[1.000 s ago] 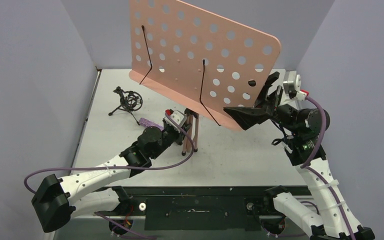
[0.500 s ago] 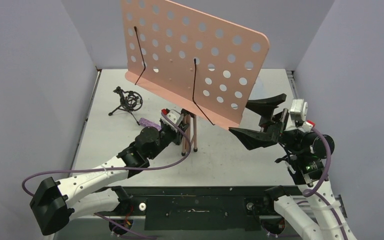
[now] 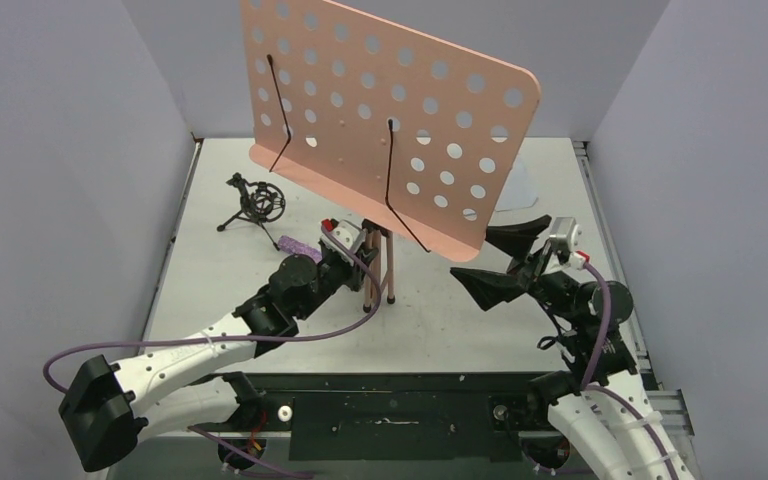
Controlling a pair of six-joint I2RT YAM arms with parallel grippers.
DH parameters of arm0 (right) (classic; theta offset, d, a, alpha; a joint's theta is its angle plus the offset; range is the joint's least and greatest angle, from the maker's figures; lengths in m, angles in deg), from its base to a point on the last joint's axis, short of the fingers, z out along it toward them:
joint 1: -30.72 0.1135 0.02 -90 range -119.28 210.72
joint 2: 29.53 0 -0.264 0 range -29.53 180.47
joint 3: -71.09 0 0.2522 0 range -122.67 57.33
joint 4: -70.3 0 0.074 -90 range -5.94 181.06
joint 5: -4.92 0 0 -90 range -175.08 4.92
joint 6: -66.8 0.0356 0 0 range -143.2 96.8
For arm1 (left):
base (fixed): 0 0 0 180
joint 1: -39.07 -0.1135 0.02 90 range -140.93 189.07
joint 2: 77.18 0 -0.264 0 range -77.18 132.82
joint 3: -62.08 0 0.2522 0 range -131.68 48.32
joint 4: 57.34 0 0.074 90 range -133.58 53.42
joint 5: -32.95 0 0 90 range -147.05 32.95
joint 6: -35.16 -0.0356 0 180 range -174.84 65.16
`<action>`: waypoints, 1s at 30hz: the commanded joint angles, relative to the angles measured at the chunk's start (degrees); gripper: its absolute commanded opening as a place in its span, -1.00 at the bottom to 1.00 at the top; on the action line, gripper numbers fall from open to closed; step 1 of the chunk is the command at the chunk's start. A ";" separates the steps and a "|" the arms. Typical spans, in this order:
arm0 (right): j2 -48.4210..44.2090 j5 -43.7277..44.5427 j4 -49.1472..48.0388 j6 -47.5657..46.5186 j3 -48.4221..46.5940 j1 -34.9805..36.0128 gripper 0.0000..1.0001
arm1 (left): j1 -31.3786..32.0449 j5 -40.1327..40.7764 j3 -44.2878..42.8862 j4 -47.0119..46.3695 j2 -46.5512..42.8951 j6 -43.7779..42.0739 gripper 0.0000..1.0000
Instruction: Set up the instrument practice props
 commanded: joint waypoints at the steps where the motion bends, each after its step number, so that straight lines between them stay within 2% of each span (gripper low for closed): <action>1: 0.26 2.45 -3.45 -0.44 4.14 0.33 0.79 | -0.22 -1.36 0.39 -3.28 -1.95 0.91 -1.00; 6: 3.25 5.65 -8.07 0.09 10.07 0.31 0.79 | -0.25 -2.56 0.96 -3.98 -2.39 0.90 -1.00; 13: 17.06 2.14 -23.87 2.39 12.05 0.45 0.80 | -0.25 -5.70 2.32 -5.66 -2.89 0.82 -1.00; 19: 31.92 -4.55 -42.85 10.30 6.17 0.63 0.80 | -0.17 -8.92 2.85 -6.25 -3.53 0.25 -1.00; 27: 50.53 -13.01 -71.23 28.88 -4.23 1.46 0.82 | -0.05 -13.82 4.65 -7.94 -4.75 0.12 -1.00; 30: 54.46 -15.77 -76.72 33.95 -8.37 3.79 0.86 | 0.05 -14.45 4.70 -7.72 -5.05 0.24 -1.00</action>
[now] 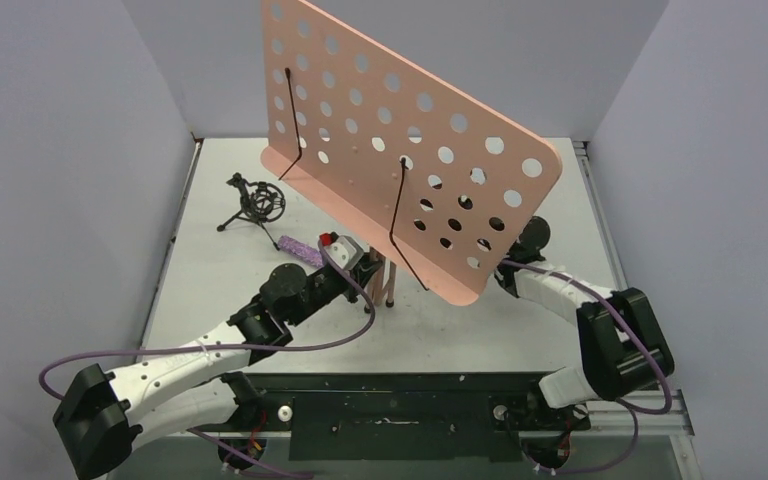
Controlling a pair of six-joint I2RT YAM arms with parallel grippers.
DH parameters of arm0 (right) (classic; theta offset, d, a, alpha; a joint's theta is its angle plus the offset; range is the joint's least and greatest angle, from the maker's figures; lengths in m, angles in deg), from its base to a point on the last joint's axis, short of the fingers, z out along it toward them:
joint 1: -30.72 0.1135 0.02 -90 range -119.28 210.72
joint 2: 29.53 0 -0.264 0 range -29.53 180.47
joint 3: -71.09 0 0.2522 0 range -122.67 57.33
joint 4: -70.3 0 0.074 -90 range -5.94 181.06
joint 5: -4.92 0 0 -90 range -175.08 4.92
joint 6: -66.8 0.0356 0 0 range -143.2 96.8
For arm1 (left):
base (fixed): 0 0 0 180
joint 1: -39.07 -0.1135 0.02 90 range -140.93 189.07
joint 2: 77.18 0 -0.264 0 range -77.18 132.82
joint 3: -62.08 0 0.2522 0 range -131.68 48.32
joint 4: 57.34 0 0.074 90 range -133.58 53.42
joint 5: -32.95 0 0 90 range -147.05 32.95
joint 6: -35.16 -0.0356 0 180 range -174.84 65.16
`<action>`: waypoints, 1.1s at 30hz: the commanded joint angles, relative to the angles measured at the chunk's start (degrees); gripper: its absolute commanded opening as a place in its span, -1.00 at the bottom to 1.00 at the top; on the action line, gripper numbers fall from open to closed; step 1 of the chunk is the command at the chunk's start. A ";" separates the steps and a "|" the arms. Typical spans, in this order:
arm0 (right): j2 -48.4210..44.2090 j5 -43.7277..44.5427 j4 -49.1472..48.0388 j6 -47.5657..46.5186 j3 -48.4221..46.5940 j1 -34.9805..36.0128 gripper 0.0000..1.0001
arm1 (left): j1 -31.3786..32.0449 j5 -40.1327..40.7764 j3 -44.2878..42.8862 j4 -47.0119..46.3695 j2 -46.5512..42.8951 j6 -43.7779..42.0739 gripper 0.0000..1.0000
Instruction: Set up the instrument practice props
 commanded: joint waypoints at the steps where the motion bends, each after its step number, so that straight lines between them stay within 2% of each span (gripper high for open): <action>1: 4.25 -7.27 -19.30 10.50 -7.21 3.77 0.87 | 0.26 -5.09 0.13 -3.36 -1.70 2.54 -1.00; 4: 4.96 -9.12 -15.99 8.02 -10.34 7.47 0.91 | 0.21 -5.02 0.30 -3.39 -2.04 2.68 -1.00; 8: 3.98 -9.48 -6.82 1.23 -12.85 10.91 0.92 | 0.25 -5.06 0.44 -3.31 -2.27 2.81 -1.00; 14: 3.45 -8.94 0.06 -3.48 -15.11 12.43 0.94 | 0.26 -4.97 0.48 -3.42 -2.53 2.98 -1.00; 23: 5.04 -8.69 0.91 -3.49 -18.16 12.94 0.30 | 0.24 -5.06 0.57 -3.58 -2.85 3.47 -1.00; 25: 5.20 -8.84 1.19 -3.61 -18.72 13.07 0.07 | 0.21 -5.02 0.50 -3.62 -2.87 3.51 -1.00; 28: 5.25 -8.82 1.96 -4.10 -19.51 13.10 -0.43 | 0.26 -4.87 0.33 -3.69 -2.80 3.68 -1.00; 30: 5.10 -8.66 2.52 -4.64 -20.01 13.05 -0.69 | 0.20 -4.73 0.15 -3.50 -2.96 3.77 -1.00; 33: 4.73 -8.02 4.05 -5.92 -20.97 13.03 -0.89 | 0.26 -4.46 0.25 -3.39 -3.31 3.77 -1.00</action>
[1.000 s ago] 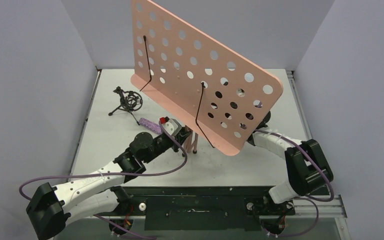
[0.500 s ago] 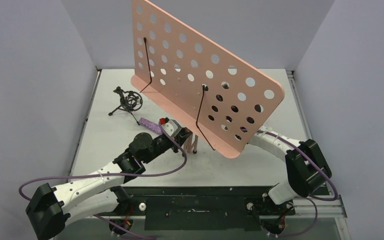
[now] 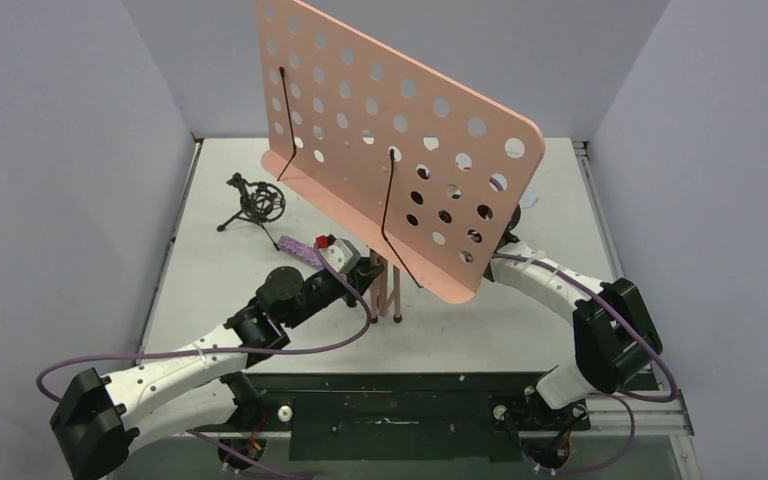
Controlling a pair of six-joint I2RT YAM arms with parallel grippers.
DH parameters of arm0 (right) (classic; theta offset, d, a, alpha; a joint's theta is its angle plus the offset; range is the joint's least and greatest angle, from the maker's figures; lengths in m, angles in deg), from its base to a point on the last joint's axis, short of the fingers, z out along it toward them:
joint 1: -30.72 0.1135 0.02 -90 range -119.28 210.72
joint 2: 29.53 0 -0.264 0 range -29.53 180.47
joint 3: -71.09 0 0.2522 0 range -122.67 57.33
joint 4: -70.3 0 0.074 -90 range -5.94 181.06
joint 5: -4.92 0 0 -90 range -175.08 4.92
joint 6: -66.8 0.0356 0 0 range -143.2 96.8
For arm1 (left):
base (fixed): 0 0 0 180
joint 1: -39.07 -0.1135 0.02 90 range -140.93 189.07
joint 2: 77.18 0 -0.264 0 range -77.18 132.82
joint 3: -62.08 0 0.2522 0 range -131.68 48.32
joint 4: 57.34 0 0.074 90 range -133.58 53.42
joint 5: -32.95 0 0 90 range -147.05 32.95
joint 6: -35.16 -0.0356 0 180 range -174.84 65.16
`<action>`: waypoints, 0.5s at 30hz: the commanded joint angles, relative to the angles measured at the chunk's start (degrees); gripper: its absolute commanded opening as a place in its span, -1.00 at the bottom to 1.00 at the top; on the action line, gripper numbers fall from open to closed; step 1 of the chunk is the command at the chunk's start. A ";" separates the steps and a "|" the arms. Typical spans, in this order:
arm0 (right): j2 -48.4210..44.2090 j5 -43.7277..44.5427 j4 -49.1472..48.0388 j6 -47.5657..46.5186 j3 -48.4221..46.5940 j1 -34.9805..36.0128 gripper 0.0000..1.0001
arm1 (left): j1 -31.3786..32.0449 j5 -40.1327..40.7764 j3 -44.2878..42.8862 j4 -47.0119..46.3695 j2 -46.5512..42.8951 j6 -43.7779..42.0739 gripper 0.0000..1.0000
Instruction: Set up the instrument practice props
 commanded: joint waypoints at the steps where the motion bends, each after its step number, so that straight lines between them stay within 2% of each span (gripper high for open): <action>1: -1.26 1.28 0.18 -1.16 -3.70 0.33 -0.89 | 0.10 -1.24 -0.64 -3.25 -1.68 2.42 -1.00; 15: -4.79 4.02 5.96 -4.09 -7.05 0.30 -0.89 | 0.10 -0.63 -1.24 -2.06 -2.85 0.87 -1.00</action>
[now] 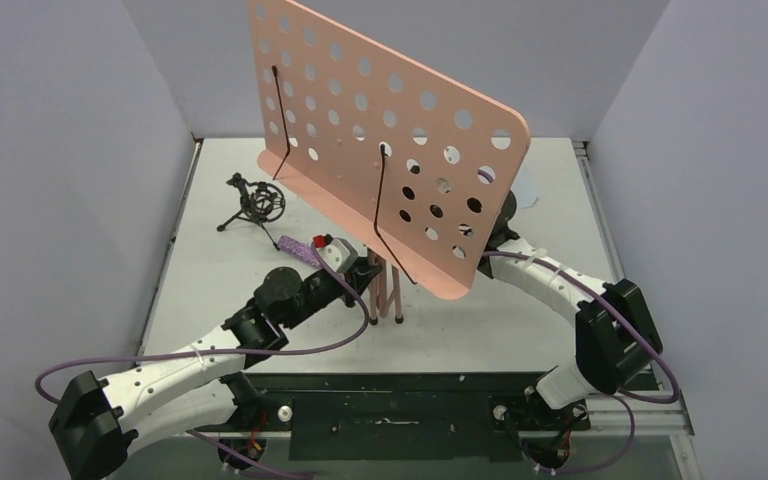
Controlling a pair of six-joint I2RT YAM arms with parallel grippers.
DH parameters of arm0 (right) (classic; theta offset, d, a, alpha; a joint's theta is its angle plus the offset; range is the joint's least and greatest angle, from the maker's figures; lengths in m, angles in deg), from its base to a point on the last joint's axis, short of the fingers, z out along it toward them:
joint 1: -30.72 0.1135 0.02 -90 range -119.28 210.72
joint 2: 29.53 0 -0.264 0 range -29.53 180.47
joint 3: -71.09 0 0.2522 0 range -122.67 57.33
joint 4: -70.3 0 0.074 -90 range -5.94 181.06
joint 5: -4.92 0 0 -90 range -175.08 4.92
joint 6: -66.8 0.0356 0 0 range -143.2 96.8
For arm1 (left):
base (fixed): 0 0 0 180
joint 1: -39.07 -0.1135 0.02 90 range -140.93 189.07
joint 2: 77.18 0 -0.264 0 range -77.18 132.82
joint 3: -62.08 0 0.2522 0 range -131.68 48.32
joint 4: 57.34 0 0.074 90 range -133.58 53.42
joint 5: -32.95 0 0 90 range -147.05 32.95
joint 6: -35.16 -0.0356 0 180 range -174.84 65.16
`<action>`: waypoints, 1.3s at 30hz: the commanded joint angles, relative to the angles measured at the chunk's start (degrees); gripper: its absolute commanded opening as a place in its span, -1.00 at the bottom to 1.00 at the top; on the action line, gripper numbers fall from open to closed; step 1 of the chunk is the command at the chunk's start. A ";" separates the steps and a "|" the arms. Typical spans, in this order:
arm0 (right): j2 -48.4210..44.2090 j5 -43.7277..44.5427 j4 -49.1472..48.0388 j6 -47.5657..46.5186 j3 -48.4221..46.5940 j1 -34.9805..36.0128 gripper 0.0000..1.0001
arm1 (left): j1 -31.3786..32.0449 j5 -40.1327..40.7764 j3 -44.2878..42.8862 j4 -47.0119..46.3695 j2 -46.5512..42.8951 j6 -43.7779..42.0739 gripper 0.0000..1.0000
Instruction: Set up the instrument practice props
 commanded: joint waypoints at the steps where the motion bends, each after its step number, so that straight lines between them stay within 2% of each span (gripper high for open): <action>1: -5.51 5.37 -0.27 -1.56 -3.90 -0.10 -0.89 | 0.16 -0.95 -1.48 -2.89 -1.86 -0.35 -1.00; 9: -10.01 10.98 3.89 -4.98 -2.43 -0.11 -0.89 | 0.17 0.45 -2.44 -1.30 -1.19 -0.83 -1.00; 15: -10.33 10.88 1.30 -3.45 -2.61 -0.10 -0.89 | 0.15 0.45 -2.56 -0.92 -1.01 -1.19 -1.00; 23: -10.71 12.28 -0.44 -3.39 -2.80 -0.07 -0.89 | 0.17 4.42 -2.28 0.15 -0.78 -2.03 -1.00; 39: -9.45 11.58 -1.40 -3.78 -8.98 -0.08 -0.89 | 0.12 6.55 -1.49 -2.04 -1.13 -4.64 -1.00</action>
